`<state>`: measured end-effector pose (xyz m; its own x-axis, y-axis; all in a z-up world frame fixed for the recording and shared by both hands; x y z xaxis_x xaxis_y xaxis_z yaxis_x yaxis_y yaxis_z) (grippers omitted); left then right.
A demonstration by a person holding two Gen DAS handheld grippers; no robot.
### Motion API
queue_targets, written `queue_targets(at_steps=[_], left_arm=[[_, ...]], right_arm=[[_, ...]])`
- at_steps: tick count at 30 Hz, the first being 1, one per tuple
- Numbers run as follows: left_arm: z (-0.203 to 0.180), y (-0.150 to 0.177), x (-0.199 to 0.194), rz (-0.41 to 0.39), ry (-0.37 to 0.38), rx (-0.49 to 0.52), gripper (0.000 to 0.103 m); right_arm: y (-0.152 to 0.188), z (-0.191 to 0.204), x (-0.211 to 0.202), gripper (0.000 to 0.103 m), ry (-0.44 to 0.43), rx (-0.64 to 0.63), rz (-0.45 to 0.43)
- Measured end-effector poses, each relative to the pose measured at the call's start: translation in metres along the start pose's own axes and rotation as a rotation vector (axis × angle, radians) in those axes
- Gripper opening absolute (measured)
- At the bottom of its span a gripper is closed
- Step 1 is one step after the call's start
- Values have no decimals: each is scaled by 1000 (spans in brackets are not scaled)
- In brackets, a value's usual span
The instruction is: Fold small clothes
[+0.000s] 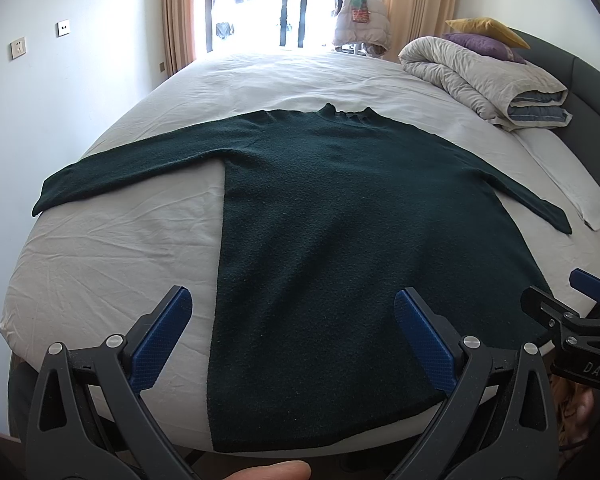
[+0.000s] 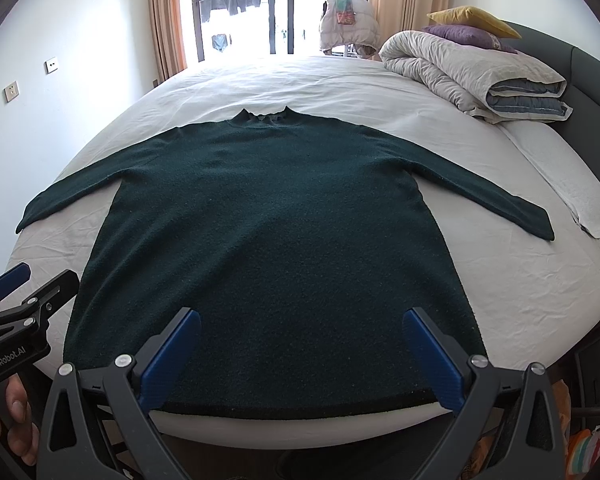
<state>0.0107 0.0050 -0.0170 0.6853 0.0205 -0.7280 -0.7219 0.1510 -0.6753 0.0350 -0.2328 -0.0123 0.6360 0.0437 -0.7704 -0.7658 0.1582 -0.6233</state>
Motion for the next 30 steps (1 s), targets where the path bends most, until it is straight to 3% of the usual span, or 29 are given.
queue_targets(at_steps=[25,30], left_arm=[[-9,0,0,-17,5,5,103],[-18,-5,4,-30,26,29,103]], right_arm=[[11,-4,7,103,-6,7,14],[4,-17,3,103,-76,56,-31]])
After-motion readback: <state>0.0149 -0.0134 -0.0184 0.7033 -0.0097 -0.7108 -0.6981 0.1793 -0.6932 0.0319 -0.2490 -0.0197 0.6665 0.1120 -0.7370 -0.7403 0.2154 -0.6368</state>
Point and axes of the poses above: each gripper's, at about its wrist camera, not at the fingertips, and x roughly the way its jaws point, z to its left, y to its underside, the point moved 1 cm from there along x, roughly the way its jaws point, and after that the axes turned 15 degrees about x, right-handed, at the moved point
